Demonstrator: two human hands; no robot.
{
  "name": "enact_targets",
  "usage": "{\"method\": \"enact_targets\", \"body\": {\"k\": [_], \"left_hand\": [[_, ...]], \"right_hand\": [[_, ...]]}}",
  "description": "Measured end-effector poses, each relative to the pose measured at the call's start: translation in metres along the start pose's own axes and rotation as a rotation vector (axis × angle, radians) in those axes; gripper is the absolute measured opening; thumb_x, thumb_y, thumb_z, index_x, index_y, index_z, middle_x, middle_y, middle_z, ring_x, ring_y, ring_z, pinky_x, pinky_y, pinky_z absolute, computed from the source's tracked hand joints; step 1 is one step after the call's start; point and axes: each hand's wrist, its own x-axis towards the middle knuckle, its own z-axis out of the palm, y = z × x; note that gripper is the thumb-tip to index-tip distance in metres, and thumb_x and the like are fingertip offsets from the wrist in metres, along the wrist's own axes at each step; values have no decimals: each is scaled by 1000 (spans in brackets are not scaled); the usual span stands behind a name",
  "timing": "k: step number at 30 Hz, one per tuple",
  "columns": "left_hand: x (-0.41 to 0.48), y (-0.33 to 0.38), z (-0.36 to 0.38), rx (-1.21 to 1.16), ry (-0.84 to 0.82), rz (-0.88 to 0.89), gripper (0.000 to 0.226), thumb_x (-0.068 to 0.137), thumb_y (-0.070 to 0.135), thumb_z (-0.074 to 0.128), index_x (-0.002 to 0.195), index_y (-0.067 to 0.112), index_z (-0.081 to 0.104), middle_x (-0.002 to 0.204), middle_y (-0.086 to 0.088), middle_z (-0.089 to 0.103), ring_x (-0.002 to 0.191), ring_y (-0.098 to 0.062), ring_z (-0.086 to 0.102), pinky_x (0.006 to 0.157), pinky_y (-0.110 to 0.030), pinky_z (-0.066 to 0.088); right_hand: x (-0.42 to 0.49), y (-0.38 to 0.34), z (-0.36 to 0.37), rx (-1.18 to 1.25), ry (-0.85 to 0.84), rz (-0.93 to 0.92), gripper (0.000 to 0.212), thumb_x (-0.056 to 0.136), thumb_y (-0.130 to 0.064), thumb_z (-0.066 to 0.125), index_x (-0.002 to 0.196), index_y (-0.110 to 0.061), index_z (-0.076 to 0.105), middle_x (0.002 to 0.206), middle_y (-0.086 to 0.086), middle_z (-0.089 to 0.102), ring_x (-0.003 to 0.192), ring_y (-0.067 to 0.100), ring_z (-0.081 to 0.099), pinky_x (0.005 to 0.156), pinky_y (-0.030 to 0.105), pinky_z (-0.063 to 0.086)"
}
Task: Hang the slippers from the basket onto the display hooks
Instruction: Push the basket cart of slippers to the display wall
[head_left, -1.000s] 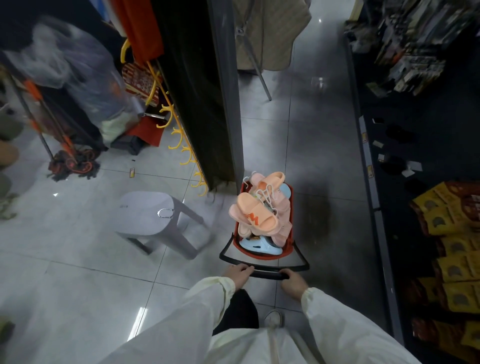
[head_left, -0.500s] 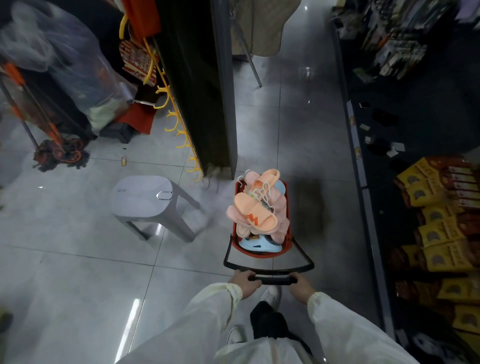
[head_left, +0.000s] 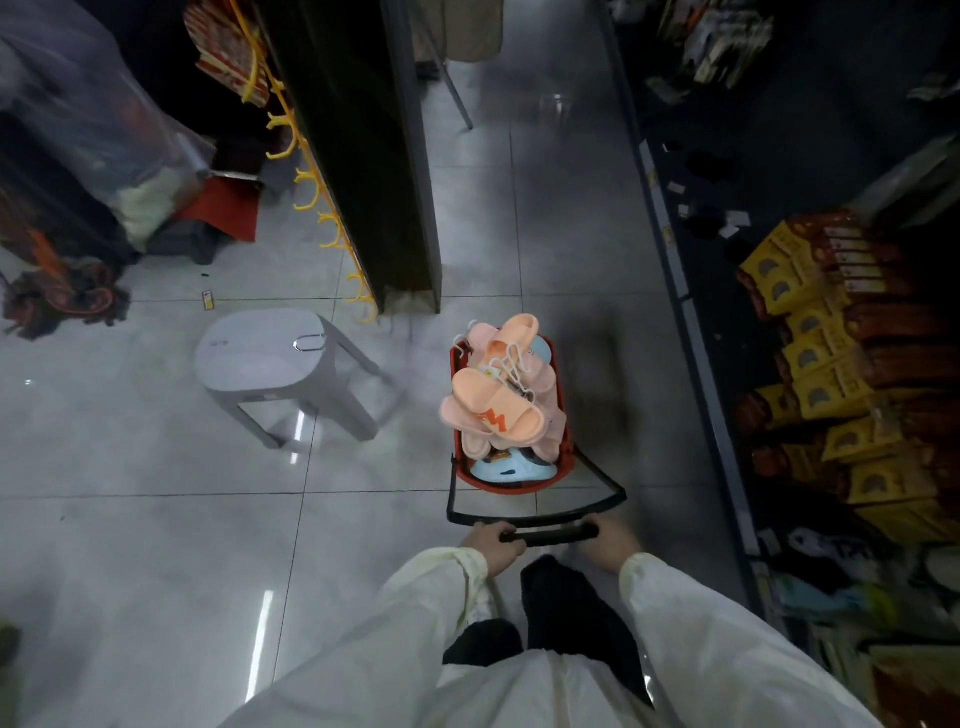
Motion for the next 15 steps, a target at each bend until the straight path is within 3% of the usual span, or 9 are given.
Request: {"method": "enact_targets", "body": {"k": [6,15], "left_hand": [[-31,-18,32,13,-39,-10,51,96,43,55,142,19,52,145,-3,52,131,-21,49,108,-26,37],[-76,-39,86,-41,1,-45,38,94,44,57,123,20,66,125,-1,62,103,-13,56,89,-23,43]], "right_hand": [[-43,29,37,6,2,17,43,97,-10,43,138,-19,53,138,7,55,125,24,54,103,30,41],[-86,78,74,-37,-37,-31,41,99,-14,43,137,-21,53,140,6,54,126,23,54,104,29,40]]}}
